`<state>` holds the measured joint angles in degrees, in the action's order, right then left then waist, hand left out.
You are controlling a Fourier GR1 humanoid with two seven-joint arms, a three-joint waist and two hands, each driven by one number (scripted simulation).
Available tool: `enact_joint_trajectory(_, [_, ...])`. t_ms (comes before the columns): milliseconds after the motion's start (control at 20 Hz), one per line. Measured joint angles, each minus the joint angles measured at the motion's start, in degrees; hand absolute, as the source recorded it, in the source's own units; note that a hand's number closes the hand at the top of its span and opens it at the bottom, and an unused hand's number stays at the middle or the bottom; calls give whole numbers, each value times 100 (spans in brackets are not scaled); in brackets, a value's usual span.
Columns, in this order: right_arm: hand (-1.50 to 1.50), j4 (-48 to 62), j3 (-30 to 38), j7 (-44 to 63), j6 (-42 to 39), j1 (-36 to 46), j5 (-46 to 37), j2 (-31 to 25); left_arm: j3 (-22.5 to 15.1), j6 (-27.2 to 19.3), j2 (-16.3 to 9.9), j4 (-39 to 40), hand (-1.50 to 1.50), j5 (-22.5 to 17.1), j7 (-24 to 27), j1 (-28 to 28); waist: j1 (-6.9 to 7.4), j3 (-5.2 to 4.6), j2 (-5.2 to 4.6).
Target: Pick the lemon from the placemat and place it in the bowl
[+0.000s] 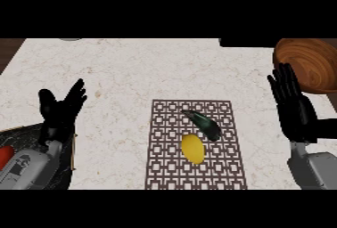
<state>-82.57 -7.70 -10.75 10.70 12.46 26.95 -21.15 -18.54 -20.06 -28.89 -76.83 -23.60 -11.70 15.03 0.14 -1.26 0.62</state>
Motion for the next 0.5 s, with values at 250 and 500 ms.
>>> enact_joint_trajectory(250, [150,-169,-1273,275,-209,39,-1002,-45,-49,4,193,-277,0,162,387,122,95,73,-28])
enact_joint_trajectory(500, [-150,-299,-2101,181,755,-59,-2637,-89,-165,-31,397,-514,0,287,780,58,17,67,51])
